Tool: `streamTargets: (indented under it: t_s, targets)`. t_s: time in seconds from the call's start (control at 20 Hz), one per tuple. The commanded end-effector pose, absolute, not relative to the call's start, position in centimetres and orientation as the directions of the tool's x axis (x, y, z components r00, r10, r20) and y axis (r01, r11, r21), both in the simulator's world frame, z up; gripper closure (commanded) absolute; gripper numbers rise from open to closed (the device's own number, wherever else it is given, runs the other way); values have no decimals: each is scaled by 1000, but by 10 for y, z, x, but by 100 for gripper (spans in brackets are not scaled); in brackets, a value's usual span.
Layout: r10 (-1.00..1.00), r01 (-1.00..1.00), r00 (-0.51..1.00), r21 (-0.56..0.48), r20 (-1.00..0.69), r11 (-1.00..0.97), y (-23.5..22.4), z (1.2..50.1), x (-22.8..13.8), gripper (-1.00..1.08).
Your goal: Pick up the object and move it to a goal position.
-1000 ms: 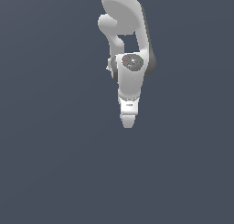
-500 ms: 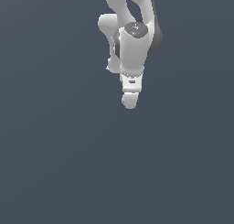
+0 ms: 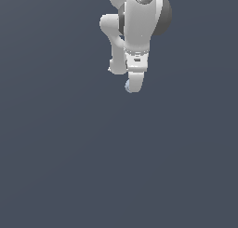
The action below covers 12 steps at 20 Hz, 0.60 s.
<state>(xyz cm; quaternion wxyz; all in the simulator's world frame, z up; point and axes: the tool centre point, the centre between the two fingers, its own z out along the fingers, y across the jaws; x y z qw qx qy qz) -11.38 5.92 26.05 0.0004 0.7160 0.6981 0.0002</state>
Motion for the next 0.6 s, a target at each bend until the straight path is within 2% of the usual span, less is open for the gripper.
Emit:
streamTargets:
  t_s: [0.0, 0.55]
  targets:
    - [1000, 1000, 26, 0, 1, -26, 60, 272, -120, 108]
    - [1000, 1000, 26, 0, 1, -26, 61, 293, -130, 108]
